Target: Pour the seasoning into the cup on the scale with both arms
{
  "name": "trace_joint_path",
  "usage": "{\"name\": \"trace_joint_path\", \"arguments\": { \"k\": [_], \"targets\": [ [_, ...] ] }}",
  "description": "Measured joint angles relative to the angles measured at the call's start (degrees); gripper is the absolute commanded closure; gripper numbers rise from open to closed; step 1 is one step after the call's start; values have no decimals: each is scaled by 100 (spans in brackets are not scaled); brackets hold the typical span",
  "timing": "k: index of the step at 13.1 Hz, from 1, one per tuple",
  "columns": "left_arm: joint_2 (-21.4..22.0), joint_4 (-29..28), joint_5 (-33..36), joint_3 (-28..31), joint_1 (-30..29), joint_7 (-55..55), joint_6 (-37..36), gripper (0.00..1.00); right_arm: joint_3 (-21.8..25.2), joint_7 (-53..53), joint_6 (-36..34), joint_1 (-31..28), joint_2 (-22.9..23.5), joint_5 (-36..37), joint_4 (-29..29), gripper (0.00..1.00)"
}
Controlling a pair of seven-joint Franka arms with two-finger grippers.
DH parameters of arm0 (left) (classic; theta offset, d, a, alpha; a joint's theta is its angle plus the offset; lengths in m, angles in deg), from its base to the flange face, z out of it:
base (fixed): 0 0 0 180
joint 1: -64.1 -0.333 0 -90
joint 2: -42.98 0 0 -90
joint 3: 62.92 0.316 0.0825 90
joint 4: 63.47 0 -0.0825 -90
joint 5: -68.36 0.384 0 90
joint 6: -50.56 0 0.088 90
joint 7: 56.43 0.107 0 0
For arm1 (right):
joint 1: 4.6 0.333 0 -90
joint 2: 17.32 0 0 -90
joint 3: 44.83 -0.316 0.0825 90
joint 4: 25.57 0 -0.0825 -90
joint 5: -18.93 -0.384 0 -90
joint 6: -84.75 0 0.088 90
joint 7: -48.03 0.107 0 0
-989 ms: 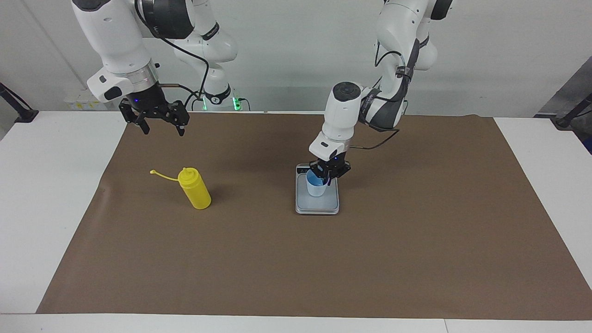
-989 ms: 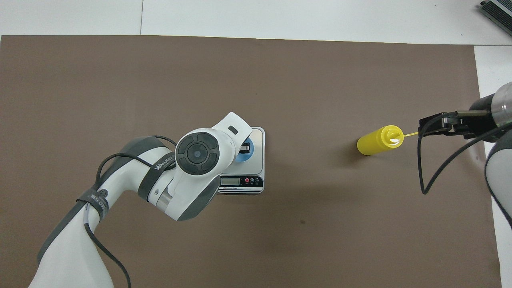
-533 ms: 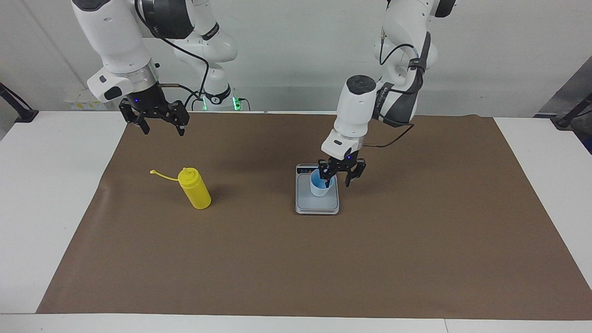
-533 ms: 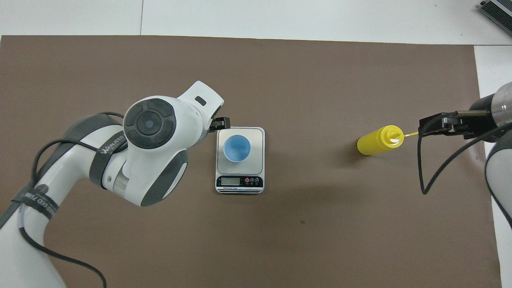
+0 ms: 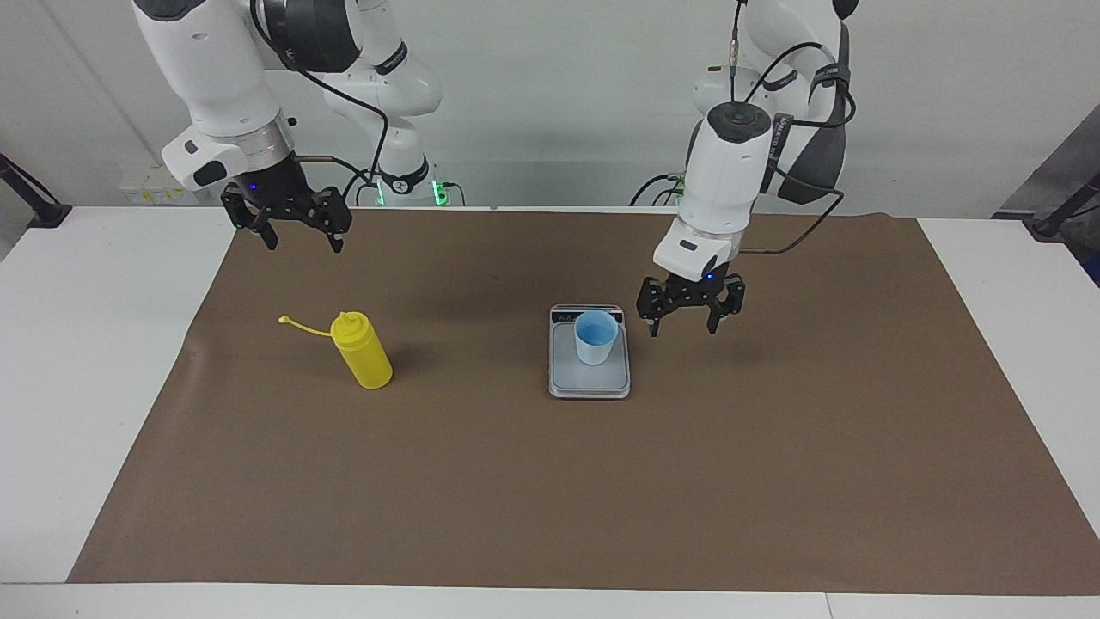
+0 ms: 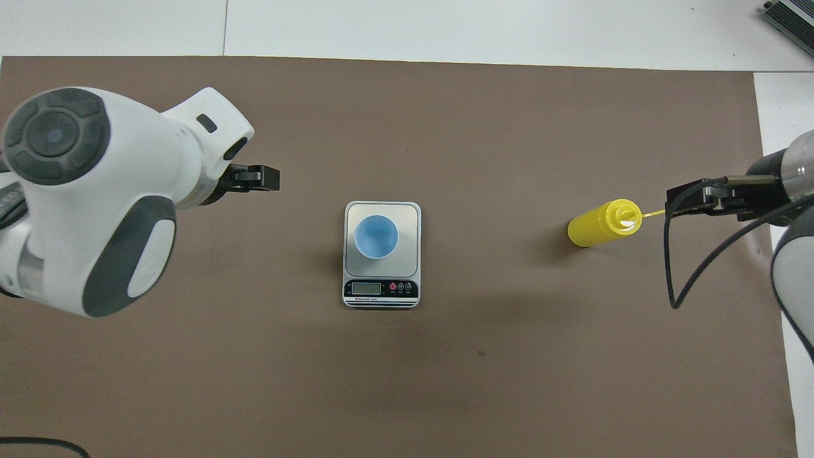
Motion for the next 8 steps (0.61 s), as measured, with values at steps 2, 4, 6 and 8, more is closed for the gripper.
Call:
{"name": "trace_joint_path", "arguments": {
  "k": [2, 4, 6, 8],
  "targets": [
    [250, 1, -132, 16, -355, 641, -354, 0, 0, 0, 0, 0, 0, 0, 0, 0],
    [423, 1, -210, 32, -683, 1227, -628, 0, 0, 0, 0, 0, 0, 0, 0, 0],
    [505, 14, -231, 43, -938, 1674, -845, 0, 0, 0, 0, 0, 0, 0, 0, 0],
    [543, 159, -294, 49, -1137, 1948, -1130, 0, 0, 0, 0, 0, 0, 0, 0, 0]
  ]
}}
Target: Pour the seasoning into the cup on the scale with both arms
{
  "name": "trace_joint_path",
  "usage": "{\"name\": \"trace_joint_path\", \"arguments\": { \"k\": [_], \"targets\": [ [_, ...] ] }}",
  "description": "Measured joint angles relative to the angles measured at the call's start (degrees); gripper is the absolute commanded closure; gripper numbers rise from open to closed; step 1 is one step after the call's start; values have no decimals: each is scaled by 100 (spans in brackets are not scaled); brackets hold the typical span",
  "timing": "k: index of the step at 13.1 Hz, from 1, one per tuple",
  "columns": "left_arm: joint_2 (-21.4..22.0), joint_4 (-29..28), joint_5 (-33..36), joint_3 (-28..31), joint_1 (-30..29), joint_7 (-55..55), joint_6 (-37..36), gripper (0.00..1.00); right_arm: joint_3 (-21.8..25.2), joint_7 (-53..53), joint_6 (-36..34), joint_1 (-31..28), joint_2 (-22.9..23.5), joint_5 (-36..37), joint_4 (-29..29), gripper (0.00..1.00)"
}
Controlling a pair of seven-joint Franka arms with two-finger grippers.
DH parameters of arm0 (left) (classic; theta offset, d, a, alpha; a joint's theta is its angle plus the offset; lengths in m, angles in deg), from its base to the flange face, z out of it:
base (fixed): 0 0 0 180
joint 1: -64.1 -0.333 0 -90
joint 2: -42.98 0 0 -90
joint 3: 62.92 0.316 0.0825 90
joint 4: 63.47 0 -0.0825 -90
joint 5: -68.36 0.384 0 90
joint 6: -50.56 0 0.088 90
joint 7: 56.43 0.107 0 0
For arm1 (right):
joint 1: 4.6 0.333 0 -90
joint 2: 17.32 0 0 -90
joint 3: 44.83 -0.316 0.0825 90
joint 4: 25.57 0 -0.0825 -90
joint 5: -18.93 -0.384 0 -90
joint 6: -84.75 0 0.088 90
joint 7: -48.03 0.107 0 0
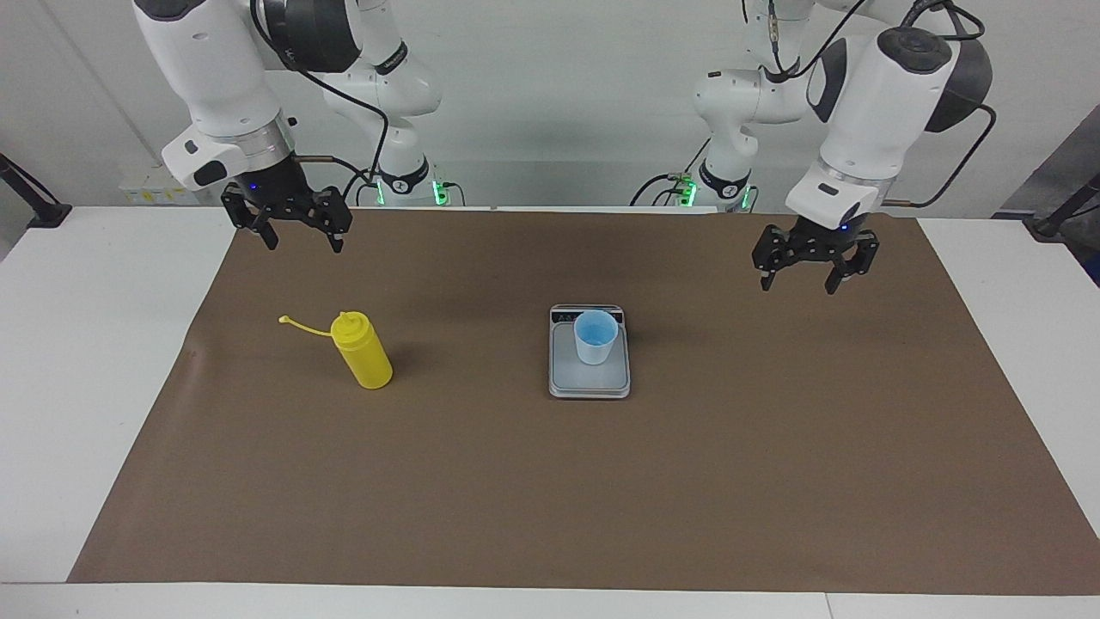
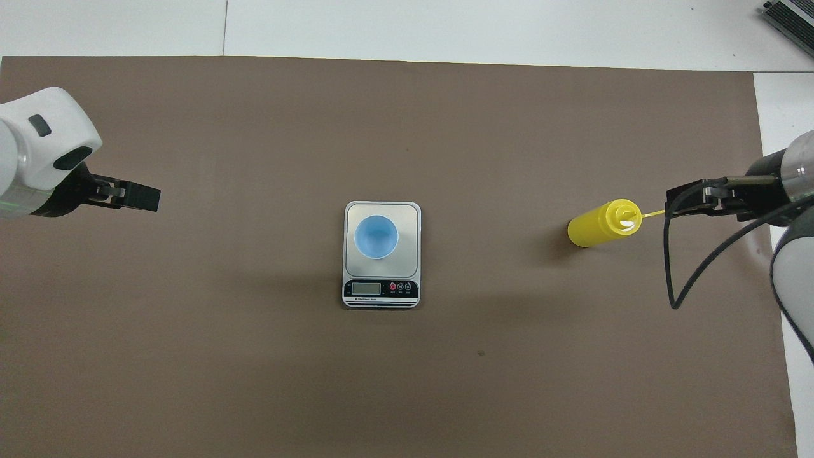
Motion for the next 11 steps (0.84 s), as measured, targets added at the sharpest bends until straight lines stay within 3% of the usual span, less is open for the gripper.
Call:
{"name": "trace_joint_path", "arguments": {
  "k": [3, 11],
  "targets": [
    [24, 337, -124, 1, -136, 157, -446, 0, 0, 0, 0, 0, 0, 0, 0, 0],
    [37, 379, -141, -2, -204, -13, -764, 0, 0, 0, 0, 0, 0, 0, 1, 0]
  ]
}}
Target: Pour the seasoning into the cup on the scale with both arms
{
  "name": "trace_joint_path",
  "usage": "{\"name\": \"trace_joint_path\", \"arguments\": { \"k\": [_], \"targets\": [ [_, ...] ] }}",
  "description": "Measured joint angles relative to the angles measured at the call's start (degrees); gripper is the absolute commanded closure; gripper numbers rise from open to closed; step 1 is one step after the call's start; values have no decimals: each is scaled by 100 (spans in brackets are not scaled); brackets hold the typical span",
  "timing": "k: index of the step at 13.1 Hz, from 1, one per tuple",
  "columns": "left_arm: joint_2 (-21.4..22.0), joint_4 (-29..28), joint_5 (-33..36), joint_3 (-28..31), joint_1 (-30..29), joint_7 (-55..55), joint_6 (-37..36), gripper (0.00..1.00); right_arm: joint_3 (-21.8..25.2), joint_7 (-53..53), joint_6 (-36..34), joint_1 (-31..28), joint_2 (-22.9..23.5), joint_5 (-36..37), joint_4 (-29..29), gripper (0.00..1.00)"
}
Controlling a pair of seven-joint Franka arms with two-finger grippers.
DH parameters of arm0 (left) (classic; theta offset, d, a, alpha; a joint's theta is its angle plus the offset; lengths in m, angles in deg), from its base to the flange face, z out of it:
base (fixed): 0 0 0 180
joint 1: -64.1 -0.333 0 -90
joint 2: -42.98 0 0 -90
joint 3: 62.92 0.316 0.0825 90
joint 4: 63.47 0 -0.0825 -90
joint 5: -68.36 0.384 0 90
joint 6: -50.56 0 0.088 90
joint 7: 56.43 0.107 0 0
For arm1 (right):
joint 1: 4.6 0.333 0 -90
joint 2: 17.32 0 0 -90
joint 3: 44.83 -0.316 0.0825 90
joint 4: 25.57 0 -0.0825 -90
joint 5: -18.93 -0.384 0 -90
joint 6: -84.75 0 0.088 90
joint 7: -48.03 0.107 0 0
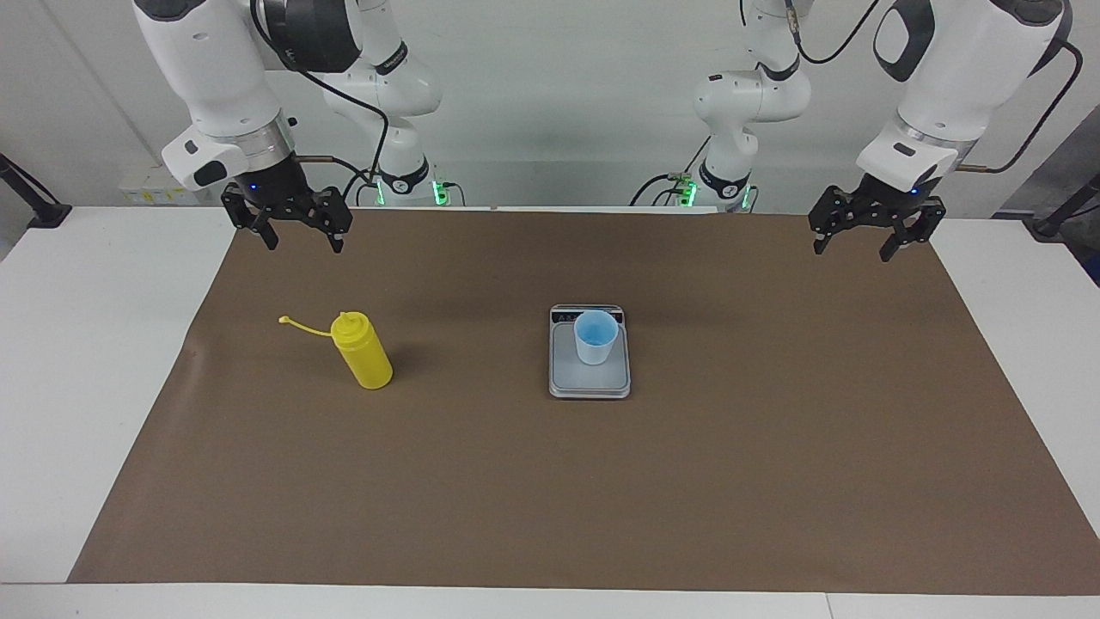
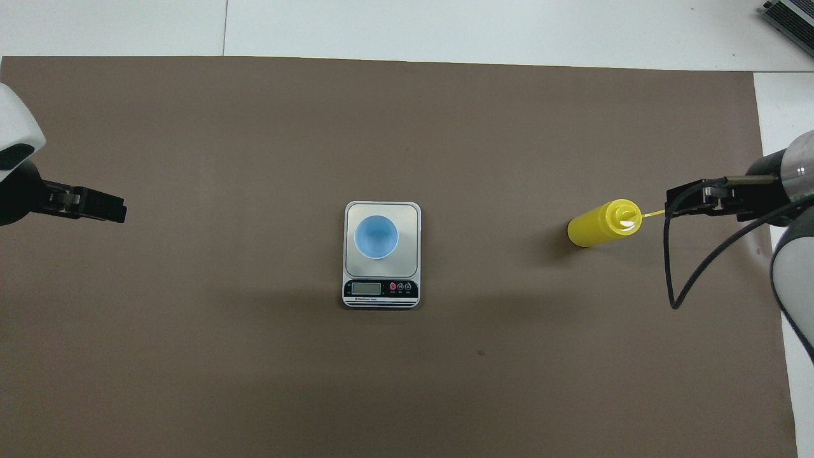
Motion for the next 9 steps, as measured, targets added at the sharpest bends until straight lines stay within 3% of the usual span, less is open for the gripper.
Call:
{"name": "trace_joint_path", "arguments": {
  "k": [9],
  "targets": [
    [42, 6, -5, -12, -52, -336, -192, 0, 0, 0, 0, 0, 0, 0, 0, 0]
  ]
}}
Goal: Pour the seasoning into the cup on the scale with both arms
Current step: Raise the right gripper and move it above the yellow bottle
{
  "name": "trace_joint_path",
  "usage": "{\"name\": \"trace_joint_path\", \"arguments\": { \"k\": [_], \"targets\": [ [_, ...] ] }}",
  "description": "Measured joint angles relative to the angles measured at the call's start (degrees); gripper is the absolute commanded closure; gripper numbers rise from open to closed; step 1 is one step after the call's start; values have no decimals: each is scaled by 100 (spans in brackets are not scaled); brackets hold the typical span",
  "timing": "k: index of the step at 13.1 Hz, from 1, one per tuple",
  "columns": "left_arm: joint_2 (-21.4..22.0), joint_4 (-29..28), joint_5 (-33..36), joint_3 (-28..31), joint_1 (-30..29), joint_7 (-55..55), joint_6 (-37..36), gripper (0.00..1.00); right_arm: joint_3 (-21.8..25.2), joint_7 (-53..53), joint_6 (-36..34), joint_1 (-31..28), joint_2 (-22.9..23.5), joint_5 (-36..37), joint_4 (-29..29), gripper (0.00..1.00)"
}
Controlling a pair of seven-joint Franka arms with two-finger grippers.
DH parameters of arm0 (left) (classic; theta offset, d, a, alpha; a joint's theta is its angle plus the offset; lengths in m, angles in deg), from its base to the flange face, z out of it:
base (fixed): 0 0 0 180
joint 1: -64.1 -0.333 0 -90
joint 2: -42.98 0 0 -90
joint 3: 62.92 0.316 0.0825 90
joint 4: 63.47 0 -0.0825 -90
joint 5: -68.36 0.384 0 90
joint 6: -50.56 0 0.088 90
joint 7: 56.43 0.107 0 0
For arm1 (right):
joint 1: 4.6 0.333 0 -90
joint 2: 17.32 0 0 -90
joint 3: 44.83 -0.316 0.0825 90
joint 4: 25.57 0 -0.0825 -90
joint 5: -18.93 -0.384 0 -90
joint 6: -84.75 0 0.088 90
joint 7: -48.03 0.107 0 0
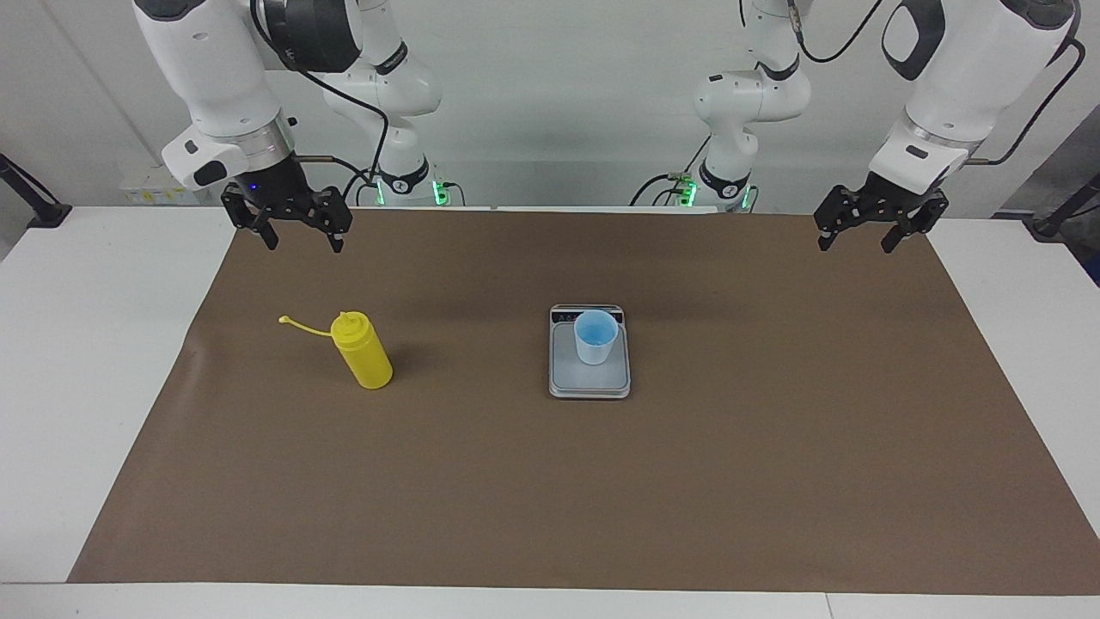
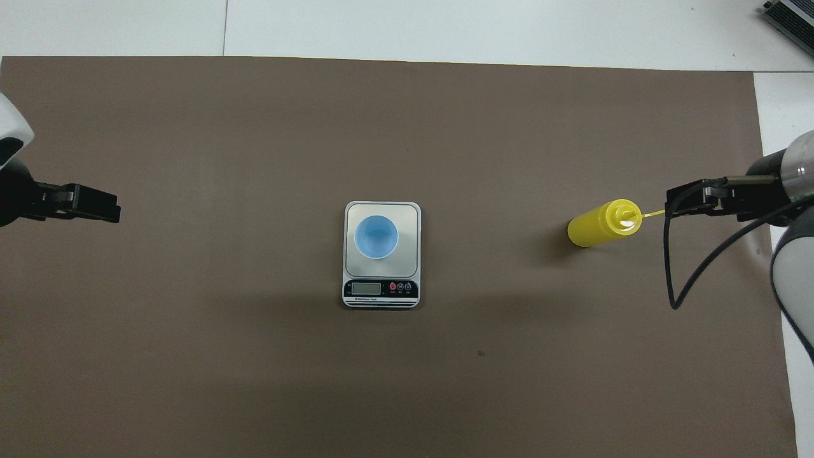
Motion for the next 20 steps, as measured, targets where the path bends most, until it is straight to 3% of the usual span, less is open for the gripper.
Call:
{"name": "trace_joint_path", "arguments": {
  "k": [9, 12, 15, 20],
  "targets": [
    [35, 21, 1, -5, -1, 17, -40, 0, 8, 33, 96, -171, 0, -35, 7, 0],
    [35, 21, 1, -5, -1, 17, -40, 0, 17, 757, 359, -291, 85, -58, -64, 0],
    [35, 21, 1, -5, -1, 17, -40, 0, 46, 1228, 391, -620, 645, -58, -582, 0],
    [35, 21, 1, -5, -1, 17, -40, 0, 88, 2244, 577, -1176, 2292, -92, -1860, 0]
  ]
}}
